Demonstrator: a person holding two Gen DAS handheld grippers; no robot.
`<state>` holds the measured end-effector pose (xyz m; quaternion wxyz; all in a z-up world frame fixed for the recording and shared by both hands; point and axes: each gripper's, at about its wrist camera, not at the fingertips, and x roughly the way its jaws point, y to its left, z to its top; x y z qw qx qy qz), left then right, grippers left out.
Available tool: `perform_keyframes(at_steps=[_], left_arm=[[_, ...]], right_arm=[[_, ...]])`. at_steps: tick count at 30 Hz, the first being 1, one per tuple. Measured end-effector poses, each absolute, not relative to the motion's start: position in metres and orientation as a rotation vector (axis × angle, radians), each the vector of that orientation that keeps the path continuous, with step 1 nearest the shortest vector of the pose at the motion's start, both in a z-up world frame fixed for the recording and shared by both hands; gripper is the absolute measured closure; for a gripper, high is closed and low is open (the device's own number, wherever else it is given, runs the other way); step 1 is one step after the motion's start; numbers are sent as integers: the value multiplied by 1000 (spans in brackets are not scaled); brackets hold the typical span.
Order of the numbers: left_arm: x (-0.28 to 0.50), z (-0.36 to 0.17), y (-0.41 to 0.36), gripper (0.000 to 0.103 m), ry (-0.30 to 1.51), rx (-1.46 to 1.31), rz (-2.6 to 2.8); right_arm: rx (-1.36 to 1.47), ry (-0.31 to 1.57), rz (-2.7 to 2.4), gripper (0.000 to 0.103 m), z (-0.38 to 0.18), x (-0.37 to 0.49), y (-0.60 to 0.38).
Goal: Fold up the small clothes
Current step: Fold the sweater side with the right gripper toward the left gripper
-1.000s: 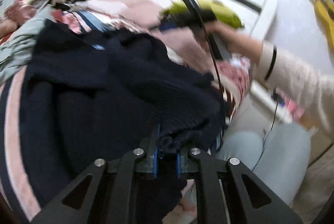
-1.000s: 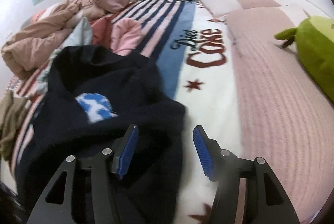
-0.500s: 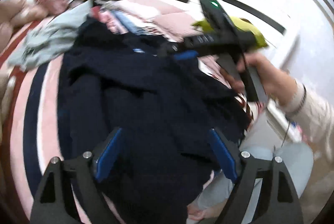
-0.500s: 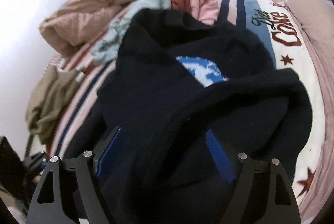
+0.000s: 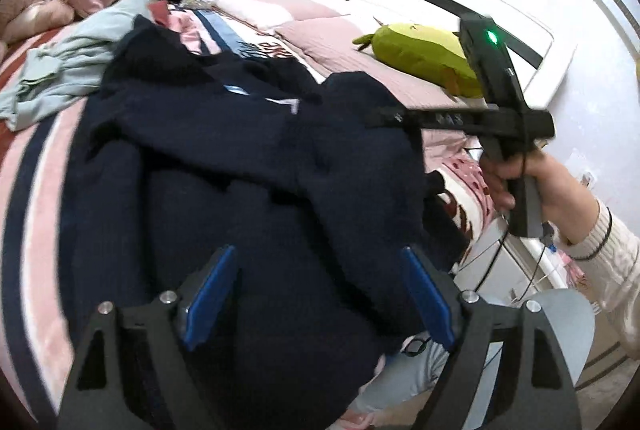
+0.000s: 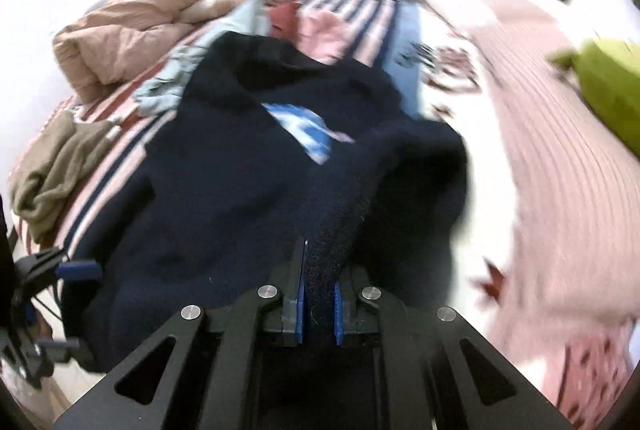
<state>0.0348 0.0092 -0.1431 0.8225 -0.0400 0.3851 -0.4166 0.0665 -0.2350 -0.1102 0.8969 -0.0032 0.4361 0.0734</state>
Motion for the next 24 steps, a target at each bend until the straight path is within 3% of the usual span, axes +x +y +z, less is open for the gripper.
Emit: perform_keyframes(at_steps=[9, 11, 13, 18, 19, 20, 21, 24], left_arm=[[32, -161, -49, 44, 927, -71, -987], [27, -165, -62, 61, 946, -47, -995], [25, -170, -70, 100, 968, -37, -983], [26, -141, -45, 100, 865, -53, -899], [26, -130, -35, 100, 839, -38, -872], [30, -117, -20, 100, 815, -24, -839], [32, -109, -8, 100, 799, -15, -808], [45, -85, 34, 100, 764, 22, -674]], right_arm=[[129, 980, 105, 98, -159, 42, -274], [134, 968, 110, 98, -159, 41, -274], [150, 965, 122, 98, -158, 42, -276], [183, 955, 179, 91, -151, 42, -270], [209, 950, 222, 85, -148, 43, -267], [220, 945, 243, 67, -144, 43, -264], [215, 931, 247, 57, -139, 44, -261], [153, 895, 229, 56, -126, 49, -253]])
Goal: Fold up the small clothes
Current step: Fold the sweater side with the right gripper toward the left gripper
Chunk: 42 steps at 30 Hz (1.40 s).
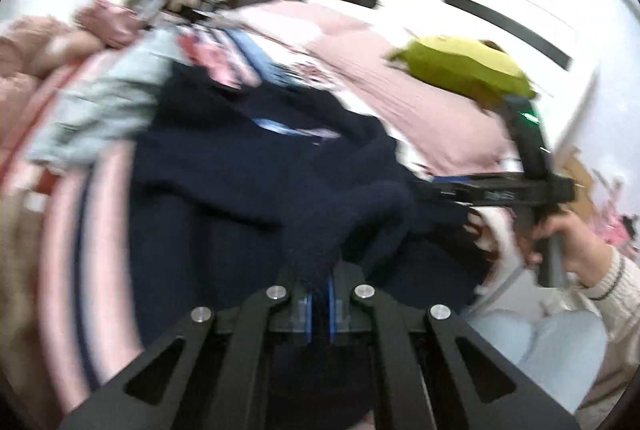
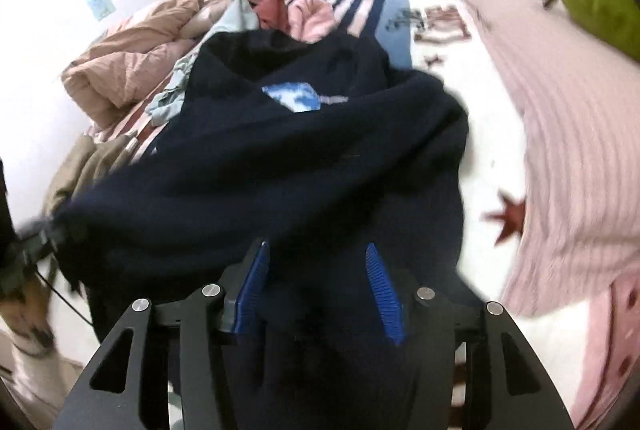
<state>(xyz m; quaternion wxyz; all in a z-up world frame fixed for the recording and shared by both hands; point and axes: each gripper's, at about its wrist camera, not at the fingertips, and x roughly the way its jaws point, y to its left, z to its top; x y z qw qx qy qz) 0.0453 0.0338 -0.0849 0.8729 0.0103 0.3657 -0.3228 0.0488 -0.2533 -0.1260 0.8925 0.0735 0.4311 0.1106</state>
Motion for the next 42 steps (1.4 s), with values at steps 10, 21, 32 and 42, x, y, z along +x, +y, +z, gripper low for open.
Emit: perform_keyframes(at_steps=[10, 21, 32, 42], left_arm=[[70, -147, 86, 98, 942, -24, -569], [42, -147, 90, 98, 951, -109, -790], [56, -119, 132, 26, 821, -152, -620], [88, -126, 118, 26, 778, -184, -585]], right_arm=[[172, 905, 134, 55, -126, 89, -274], [98, 894, 33, 49, -113, 165, -290], [-178, 944, 248, 20, -132, 248, -247], [-276, 943, 188, 74, -155, 272, -241]])
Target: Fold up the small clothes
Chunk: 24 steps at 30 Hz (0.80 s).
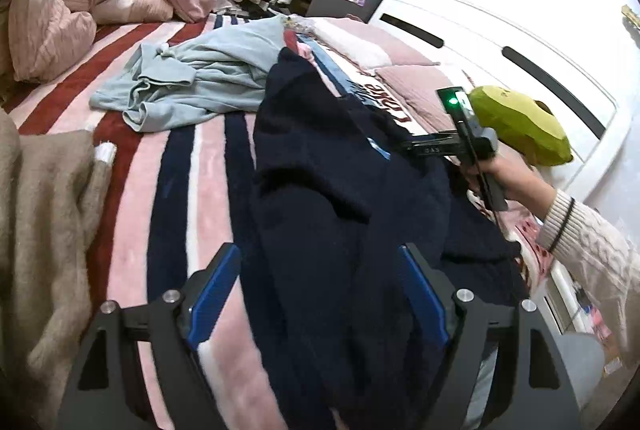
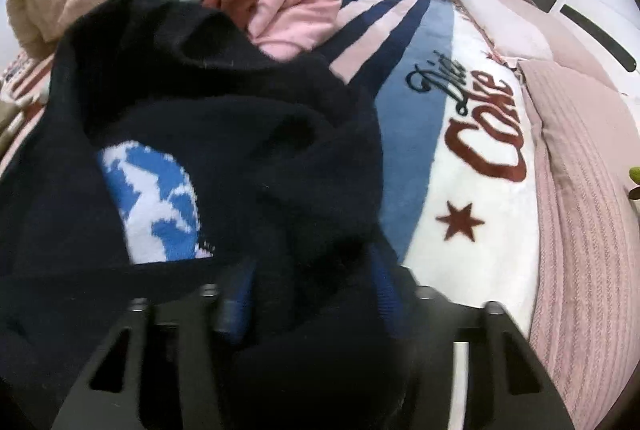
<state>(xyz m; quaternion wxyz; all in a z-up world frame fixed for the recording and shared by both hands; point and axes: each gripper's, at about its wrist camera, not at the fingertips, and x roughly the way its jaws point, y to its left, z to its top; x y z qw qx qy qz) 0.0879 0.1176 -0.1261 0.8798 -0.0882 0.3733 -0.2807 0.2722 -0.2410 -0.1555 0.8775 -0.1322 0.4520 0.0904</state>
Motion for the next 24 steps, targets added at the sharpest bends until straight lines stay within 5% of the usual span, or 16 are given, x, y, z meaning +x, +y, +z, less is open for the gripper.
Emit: perform_keyframes(at_steps=[2, 12, 16, 18, 20, 24], left_arm=[[95, -130, 112, 26, 777, -179, -572], [126, -154, 85, 26, 831, -158, -539], [131, -161, 84, 26, 861, -152, -494], [125, -159, 85, 25, 864, -160, -508], [116, -153, 89, 24, 859, -161, -530], [95, -145, 98, 18, 863, -158, -564]], right_arm=[[-269, 898, 176, 90, -144, 271, -246], [-160, 890, -48, 93, -138, 306, -300], [-187, 923, -61, 84, -147, 306, -290], [-141, 907, -44, 58, -135, 296, -295], [-72, 881, -12, 43, -121, 275, -303], [64, 865, 88, 42, -99, 214, -317]])
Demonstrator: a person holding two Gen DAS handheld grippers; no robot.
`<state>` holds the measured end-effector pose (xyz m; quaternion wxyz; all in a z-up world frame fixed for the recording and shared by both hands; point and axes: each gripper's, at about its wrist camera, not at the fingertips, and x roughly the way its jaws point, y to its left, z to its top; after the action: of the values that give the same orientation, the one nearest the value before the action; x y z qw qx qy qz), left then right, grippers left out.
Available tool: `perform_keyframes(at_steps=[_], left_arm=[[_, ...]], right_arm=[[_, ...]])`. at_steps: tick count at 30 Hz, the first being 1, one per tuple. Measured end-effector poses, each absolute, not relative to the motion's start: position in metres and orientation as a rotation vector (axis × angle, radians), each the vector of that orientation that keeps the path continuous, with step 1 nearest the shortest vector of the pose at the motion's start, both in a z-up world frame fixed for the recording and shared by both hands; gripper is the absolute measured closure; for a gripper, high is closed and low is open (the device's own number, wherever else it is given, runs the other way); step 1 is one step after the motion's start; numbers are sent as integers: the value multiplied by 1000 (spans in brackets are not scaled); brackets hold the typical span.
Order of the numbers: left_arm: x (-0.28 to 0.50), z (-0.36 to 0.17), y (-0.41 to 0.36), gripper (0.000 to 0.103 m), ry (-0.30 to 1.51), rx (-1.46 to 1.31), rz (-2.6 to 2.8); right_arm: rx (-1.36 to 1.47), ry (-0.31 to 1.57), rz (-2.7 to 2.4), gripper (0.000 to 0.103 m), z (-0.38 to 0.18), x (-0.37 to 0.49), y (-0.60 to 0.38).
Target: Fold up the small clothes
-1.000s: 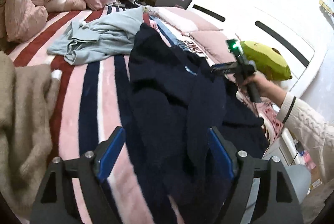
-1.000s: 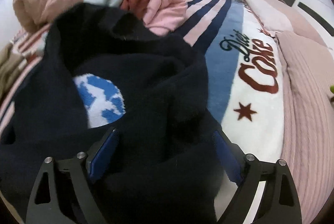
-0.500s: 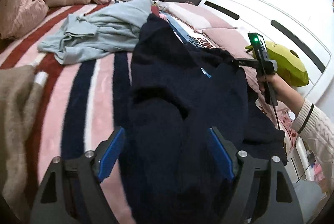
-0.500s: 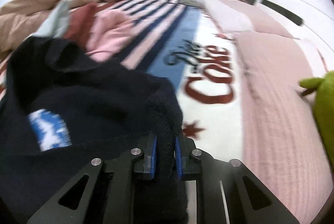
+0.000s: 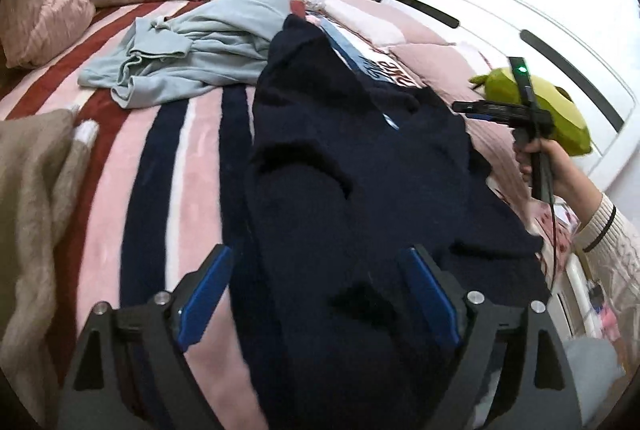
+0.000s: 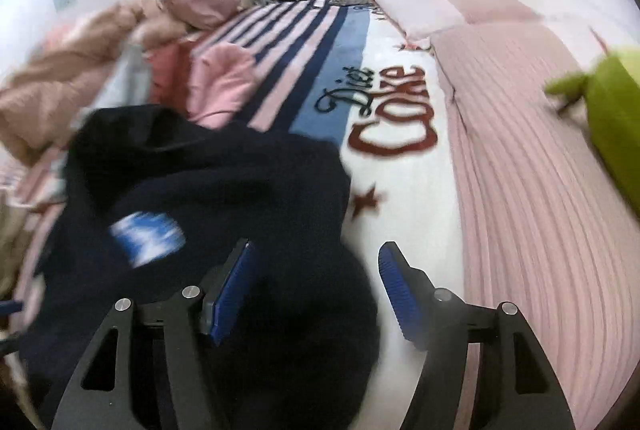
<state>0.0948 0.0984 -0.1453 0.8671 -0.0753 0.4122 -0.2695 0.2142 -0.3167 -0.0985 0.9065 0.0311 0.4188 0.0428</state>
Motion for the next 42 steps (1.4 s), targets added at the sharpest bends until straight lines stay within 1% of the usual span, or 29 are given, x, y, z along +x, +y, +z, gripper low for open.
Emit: perform_keyframes(at_steps=[4, 10, 13, 15, 20, 21, 22, 23, 25, 26, 27, 28, 29, 31, 36, 39, 42], left_arm=[[70, -146, 111, 17, 886, -170, -569], [38, -159, 118, 17, 946, -208, -596], [24, -168, 115, 17, 961, -190, -578], [17, -174, 110, 18, 962, -164, -566], [10, -177, 95, 18, 942, -141, -568], [9, -178, 91, 22, 942, -135, -571], [10, -179, 88, 30, 941, -125, -568], [10, -180, 84, 35, 940, -106, -555], [9, -181, 75, 50, 926, -65, -509], [8, -180, 71, 54, 919, -60, -506], [8, -180, 69, 67, 920, -71, -519], [9, -180, 68, 79, 925, -90, -536], [10, -180, 66, 82, 932, -104, -548], [10, -175, 61, 89, 919, -82, -546], [-1, -139, 65, 91, 798, -71, -531], [-8, -116, 63, 92, 742, -30, -518], [-15, -100, 65, 92, 689, -31, -528]], right_arm=[[151, 891, 170, 42, -100, 145, -327], [259, 965, 283, 42, -127, 46, -329], [216, 980, 333, 42, -139, 17, -321], [225, 1024, 367, 42, -152, 2, -315], [259, 1028, 412, 42, -170, -10, -300], [265, 1024, 420, 42, -173, -7, -296], [259, 1022, 421, 42, -176, -6, -290], [245, 1017, 413, 43, -178, -3, -285], [218, 1005, 381, 50, -178, 1, -277], [204, 1002, 367, 61, -177, 3, -273], [193, 1003, 361, 76, -176, 4, -270], [184, 1006, 359, 84, -176, 5, -267], [173, 1004, 363, 93, -174, 5, -264], [170, 975, 372, 94, -168, 4, -262], [209, 847, 404, 95, -138, -11, -263], [310, 790, 407, 95, -119, -18, -271], [342, 746, 421, 96, -105, -26, -271]])
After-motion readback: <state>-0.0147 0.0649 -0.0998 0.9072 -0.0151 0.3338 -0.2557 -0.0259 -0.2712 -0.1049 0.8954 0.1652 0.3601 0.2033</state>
